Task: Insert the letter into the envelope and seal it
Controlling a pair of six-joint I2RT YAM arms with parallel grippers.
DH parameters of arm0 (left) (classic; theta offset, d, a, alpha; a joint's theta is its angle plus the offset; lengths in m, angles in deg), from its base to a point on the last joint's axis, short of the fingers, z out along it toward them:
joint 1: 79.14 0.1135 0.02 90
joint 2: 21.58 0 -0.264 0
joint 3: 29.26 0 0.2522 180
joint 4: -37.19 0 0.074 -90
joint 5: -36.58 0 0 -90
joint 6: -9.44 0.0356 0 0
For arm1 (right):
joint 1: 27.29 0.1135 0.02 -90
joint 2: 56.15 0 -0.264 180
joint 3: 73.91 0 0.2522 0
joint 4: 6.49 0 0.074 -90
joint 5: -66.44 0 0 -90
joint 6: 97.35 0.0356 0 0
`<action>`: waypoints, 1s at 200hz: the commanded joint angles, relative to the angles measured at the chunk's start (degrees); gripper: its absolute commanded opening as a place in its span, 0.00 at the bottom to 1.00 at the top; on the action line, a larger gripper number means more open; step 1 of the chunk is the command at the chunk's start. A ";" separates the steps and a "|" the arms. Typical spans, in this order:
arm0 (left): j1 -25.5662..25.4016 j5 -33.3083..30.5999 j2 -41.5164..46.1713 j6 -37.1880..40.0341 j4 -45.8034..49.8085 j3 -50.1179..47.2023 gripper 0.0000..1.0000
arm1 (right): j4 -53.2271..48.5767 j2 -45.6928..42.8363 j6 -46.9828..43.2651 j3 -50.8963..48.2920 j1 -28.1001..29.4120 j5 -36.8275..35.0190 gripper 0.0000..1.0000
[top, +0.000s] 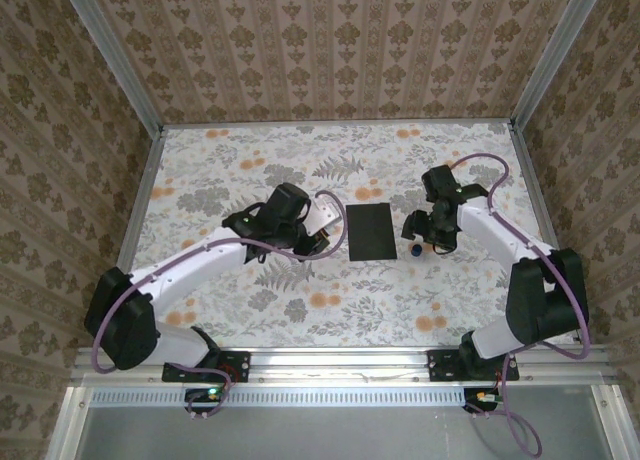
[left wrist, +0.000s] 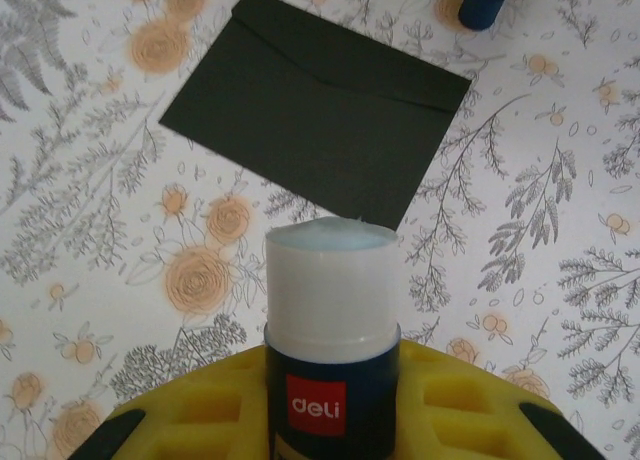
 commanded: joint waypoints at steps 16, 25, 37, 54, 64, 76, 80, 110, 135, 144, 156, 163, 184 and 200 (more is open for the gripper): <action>-0.46 -1.29 -2.06 -5.33 5.47 3.57 0.00 | -1.26 1.46 -0.39 -1.32 0.38 -2.47 0.68; -0.52 -0.66 -2.62 -5.33 6.39 4.25 0.00 | -1.28 1.78 -0.42 -1.34 0.40 -2.52 0.67; -0.57 -0.20 -3.28 -5.12 7.14 4.67 0.00 | -1.09 2.03 -0.43 -1.67 0.45 -2.69 0.66; -0.63 0.26 -3.83 -5.33 7.45 5.09 0.00 | -1.00 2.65 -0.66 -1.91 0.47 -3.09 0.65; -0.64 0.59 -3.92 -5.48 7.17 5.06 0.00 | -0.90 3.01 -0.71 -1.94 0.44 -3.35 0.63; -0.65 1.02 -3.84 -5.71 6.51 4.81 0.00 | -0.65 3.43 -0.84 -2.04 0.41 -3.70 0.60; -0.58 1.18 -3.84 -5.77 6.41 4.72 0.00 | -0.43 3.60 -0.80 -2.04 0.42 -3.74 0.59; -0.63 1.62 -4.01 -6.47 5.87 4.43 0.00 | 0.29 4.92 -0.84 -2.27 0.47 -3.62 0.53; -0.56 1.62 -4.19 -6.78 5.96 4.34 0.00 | 1.11 5.46 -0.71 -2.38 0.66 -3.17 0.51; -0.52 1.60 -4.34 -6.87 5.98 4.35 0.00 | 1.27 5.60 -0.73 -2.29 0.75 -3.21 0.51; -0.55 1.59 -4.44 -6.96 5.96 4.38 0.00 | 1.46 6.20 -0.75 -2.09 0.80 -3.20 0.50; -0.51 1.60 -4.52 -7.05 5.96 4.50 0.00 | 1.52 6.55 -0.73 -2.08 0.86 -3.20 0.50; -0.52 1.71 -4.71 -7.22 6.13 4.56 0.00 | 2.04 7.26 -0.75 -2.02 1.15 -3.21 0.49; -0.55 1.69 -4.72 -7.23 6.14 4.52 0.00 | 2.24 7.73 -0.80 -1.85 1.26 -3.11 0.48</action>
